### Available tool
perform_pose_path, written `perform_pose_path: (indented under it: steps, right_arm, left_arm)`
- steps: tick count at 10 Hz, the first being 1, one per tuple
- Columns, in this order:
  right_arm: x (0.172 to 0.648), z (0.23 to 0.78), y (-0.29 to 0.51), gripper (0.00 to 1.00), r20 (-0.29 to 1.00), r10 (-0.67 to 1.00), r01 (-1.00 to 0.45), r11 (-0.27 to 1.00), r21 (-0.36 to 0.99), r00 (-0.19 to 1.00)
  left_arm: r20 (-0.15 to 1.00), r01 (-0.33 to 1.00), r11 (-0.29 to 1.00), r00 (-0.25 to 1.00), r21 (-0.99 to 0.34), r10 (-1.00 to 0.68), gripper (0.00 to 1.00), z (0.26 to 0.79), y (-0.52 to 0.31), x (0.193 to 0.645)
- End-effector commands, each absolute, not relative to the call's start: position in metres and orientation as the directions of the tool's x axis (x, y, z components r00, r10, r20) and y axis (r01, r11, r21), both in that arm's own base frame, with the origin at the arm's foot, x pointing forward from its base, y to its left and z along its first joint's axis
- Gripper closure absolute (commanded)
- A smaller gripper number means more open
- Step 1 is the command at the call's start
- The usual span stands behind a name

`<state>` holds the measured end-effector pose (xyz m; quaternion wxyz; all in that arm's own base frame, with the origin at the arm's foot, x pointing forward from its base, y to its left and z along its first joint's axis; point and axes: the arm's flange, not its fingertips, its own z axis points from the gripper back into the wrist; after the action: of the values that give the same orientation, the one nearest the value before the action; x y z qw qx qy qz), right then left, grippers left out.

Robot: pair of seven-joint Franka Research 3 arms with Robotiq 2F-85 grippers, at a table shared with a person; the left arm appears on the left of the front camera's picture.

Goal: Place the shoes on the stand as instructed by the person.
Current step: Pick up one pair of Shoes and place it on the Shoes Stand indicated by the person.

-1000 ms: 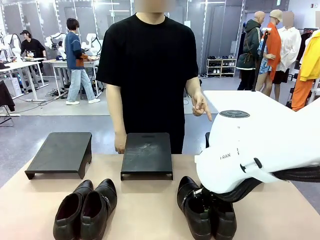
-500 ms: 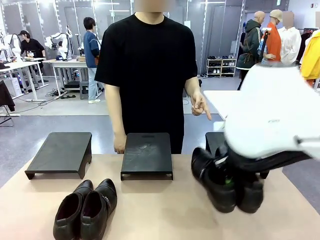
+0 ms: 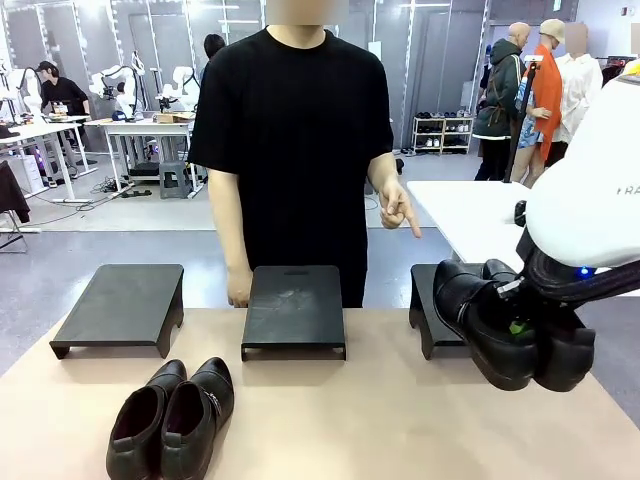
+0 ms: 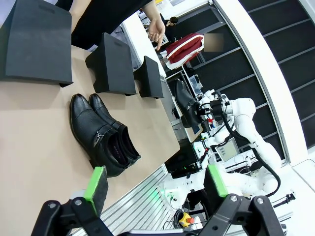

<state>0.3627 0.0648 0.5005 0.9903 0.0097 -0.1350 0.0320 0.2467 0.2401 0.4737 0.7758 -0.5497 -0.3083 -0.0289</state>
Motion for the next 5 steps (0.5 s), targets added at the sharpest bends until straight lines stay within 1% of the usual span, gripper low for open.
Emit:
perform_pose_path:
  steps: [1,2,5]
  right_arm:
    - [0.3627,0.5064,0.0669,1.0,0.32,0.066,-0.075,0.997,0.016,0.945]
    - [0.3627,0.5005,0.0648,1.0,0.268,0.061,-0.066,0.998,0.011,0.962]
    - [0.3627,0.5005,0.0648,1.0,0.268,0.061,-0.066,0.998,0.011,0.962]
  left_arm:
    - [0.52,0.401,0.381,0.802,-0.833,0.295,0.0,0.4749,0.2416,0.2464]
    - [0.52,0.401,0.381,0.802,-0.833,0.295,0.0,0.4749,0.2416,0.2464]
    - [0.52,0.401,0.381,0.802,-0.833,0.295,0.0,0.4749,0.2416,0.2464]
